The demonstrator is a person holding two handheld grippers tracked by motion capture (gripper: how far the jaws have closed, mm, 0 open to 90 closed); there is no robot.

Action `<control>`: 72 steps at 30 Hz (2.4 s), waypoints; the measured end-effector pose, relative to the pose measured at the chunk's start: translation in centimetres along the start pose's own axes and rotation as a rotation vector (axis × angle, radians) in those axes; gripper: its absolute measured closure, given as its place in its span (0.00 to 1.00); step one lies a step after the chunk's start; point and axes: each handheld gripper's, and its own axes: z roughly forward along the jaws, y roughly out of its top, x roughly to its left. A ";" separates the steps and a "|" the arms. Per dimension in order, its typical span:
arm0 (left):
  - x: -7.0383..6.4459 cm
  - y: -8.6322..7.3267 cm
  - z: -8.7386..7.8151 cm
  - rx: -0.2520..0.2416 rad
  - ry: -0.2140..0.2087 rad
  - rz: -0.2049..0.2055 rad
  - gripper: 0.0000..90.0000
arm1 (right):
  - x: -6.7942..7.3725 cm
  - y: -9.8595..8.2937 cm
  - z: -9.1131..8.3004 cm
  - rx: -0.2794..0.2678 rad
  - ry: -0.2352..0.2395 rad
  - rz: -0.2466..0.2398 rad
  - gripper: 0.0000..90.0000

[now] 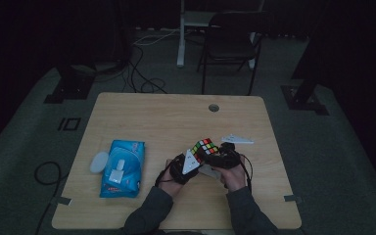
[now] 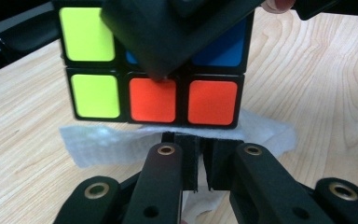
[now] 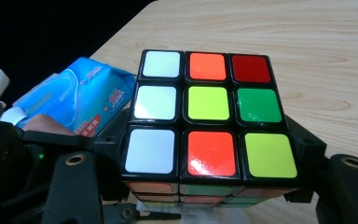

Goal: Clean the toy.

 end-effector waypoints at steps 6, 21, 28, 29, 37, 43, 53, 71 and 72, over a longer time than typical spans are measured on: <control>0.5 -0.2 -0.3 -0.005 0.012 -0.016 0.95 | -0.1 -0.1 0.1 0.004 -0.005 0.000 0.38; 2.5 0.0 0.2 0.014 0.026 -0.053 0.95 | 0.5 0.0 0.1 0.004 0.008 -0.009 0.38; 2.3 -0.2 0.7 0.007 -0.012 -0.073 0.95 | 0.6 -0.1 0.2 0.007 0.020 -0.002 0.38; 2.1 -0.2 0.8 0.008 -0.018 -0.070 0.95 | 0.6 -0.1 0.2 0.007 0.021 0.001 0.37; 1.3 0.0 0.7 0.007 -0.046 -0.061 0.95 | 0.3 -0.1 0.2 -0.004 0.024 0.016 0.37; 0.3 0.3 0.6 0.013 -0.073 -0.023 0.95 | 0.1 -0.1 0.1 -0.010 0.019 0.030 0.38; 0.1 0.2 -0.8 -0.015 -0.076 -0.020 0.95 | -0.4 0.0 -0.2 -0.021 0.013 0.047 0.37; 1.7 -0.3 -2.9 -0.034 0.006 -0.074 0.94 | -0.6 -0.2 -0.1 -0.004 -0.035 0.020 0.37; 1.7 -0.3 -3.0 -0.031 0.009 -0.074 0.94 | -0.7 -0.2 -0.1 -0.003 -0.036 0.019 0.37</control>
